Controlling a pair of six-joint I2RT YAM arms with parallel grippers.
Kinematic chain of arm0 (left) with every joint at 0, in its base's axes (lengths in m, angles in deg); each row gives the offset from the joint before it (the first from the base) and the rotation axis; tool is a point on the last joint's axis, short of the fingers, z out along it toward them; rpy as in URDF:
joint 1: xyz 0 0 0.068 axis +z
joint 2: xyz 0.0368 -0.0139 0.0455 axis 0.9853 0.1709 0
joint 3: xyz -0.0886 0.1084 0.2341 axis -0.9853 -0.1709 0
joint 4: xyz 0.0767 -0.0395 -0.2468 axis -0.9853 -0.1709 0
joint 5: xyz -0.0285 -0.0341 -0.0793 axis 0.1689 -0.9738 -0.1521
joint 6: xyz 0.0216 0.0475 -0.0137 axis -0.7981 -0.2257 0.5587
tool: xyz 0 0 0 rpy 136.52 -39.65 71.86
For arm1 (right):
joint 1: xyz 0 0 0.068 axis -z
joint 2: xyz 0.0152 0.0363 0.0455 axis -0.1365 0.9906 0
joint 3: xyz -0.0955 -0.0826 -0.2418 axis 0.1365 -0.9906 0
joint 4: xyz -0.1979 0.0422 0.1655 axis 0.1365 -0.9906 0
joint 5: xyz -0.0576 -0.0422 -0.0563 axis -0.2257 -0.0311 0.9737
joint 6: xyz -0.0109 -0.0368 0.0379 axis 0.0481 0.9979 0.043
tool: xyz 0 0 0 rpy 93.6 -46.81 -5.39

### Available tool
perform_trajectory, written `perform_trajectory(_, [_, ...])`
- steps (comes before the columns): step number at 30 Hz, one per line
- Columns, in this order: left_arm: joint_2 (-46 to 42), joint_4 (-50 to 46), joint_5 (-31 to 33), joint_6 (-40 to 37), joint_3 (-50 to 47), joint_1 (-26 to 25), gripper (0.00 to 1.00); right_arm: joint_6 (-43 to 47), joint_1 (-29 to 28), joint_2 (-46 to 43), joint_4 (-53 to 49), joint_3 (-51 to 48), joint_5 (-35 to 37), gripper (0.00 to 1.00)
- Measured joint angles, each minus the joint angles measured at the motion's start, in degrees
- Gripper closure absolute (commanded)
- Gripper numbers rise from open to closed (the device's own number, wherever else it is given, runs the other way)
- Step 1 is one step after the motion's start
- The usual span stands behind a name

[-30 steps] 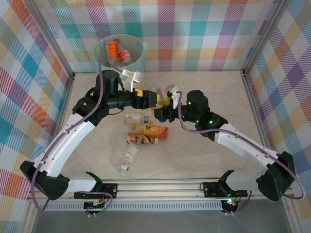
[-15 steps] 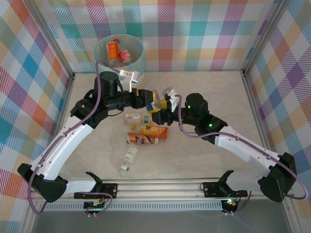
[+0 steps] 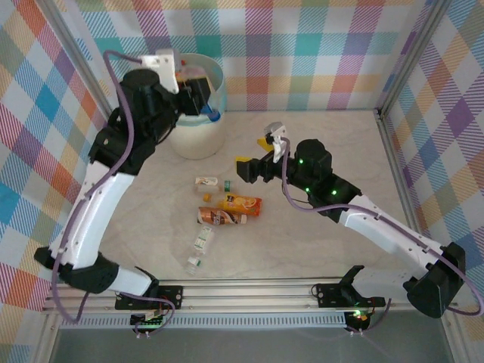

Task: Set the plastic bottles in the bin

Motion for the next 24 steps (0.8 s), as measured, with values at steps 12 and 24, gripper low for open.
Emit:
perform_trajectory(12, [35.56,-4.50,7.37,-6.54,38.27,9.33,0.41,3.21,0.04,3.19,-2.34,7.54,1.01,0.05])
perform_trajectory(24, [41.03,-12.76,5.51,-0.39,38.64,13.81,0.08,3.61,0.04,5.90,-4.68,7.82,-0.09,0.04])
